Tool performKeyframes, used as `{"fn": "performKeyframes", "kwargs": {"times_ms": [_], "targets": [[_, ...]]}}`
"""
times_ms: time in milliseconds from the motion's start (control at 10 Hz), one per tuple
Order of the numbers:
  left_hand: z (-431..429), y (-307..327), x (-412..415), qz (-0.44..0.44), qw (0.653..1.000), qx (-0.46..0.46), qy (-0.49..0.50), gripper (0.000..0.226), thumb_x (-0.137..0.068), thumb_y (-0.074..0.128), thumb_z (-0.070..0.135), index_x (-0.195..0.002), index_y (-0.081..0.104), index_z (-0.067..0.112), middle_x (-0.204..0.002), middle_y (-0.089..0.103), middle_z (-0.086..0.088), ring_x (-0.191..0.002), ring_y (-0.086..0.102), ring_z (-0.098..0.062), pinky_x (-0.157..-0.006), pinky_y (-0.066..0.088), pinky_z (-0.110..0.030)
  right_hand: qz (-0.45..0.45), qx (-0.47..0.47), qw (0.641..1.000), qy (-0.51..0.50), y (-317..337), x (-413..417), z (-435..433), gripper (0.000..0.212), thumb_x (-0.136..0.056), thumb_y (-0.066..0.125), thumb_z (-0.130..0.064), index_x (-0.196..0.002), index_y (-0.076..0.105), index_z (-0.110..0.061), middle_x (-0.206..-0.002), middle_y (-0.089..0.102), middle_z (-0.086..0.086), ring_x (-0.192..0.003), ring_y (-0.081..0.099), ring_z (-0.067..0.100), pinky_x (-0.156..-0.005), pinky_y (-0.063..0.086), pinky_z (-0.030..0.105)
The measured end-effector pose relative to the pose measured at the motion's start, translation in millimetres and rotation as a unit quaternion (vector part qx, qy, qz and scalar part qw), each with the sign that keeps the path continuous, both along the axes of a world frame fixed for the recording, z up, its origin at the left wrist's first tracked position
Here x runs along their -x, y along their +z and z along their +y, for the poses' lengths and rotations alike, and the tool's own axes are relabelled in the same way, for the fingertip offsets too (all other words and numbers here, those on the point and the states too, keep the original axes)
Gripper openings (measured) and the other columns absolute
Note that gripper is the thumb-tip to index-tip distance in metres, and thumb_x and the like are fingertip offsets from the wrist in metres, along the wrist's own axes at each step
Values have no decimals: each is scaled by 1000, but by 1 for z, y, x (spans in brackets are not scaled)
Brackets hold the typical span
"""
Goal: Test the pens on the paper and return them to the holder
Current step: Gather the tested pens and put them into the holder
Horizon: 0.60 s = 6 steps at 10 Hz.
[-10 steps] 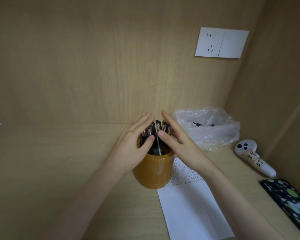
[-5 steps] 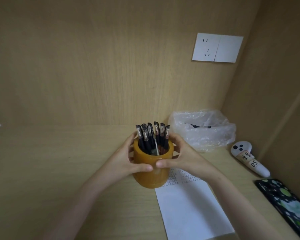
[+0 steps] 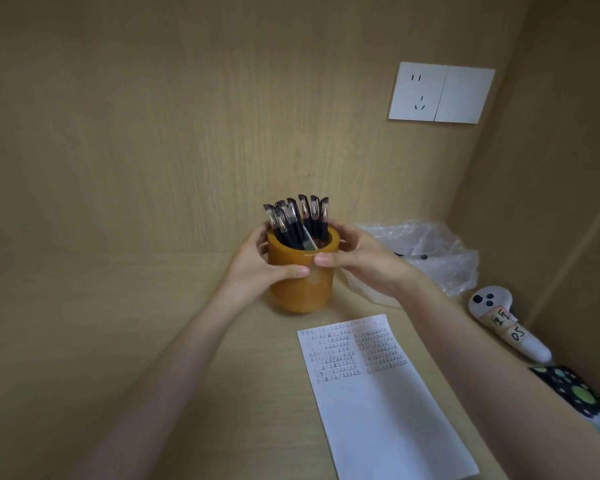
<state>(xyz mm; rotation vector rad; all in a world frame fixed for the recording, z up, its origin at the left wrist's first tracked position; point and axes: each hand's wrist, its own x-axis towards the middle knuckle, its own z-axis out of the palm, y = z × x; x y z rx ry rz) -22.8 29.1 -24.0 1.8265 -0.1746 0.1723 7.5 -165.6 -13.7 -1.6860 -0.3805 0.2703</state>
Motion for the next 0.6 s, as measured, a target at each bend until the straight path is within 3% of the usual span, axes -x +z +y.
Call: {"fn": "performKeyframes", "kwargs": {"times_ms": [300, 500, 600], "targets": [[1, -25, -22, 21, 1000, -5, -8, 100, -57, 86, 15, -141, 31, 18, -143, 42, -3, -128, 41, -16, -91, 37, -23, 11, 32, 999, 19, -24, -24, -2, 85, -63, 85, -14, -138, 45, -18, -129, 60, 4, -122, 54, 18, -109, 38, 41], [2, -31, -23, 13, 1000, 0, -23, 97, -58, 85, 17, -140, 32, 20, -141, 43, -1, -119, 41, -9, -91, 38, -25, 7, 42, 999, 17, -28, -27, -3, 88, -60, 86, -22, -138, 45, -20, -130, 60, 1, -122, 54, 18, -109, 38, 43], [3, -32, -22, 19, 998, -9, -51, 103, -56, 85, 26, -141, 27, 27, -137, 43, 6, -128, 39, -14, -95, 39, -27, -1, 62, 998, 7, -28, -22, -1, 105, -56, 90, -32, -145, 35, -19, -140, 52, 1, -128, 48, 18, -111, 35, 43]]}}
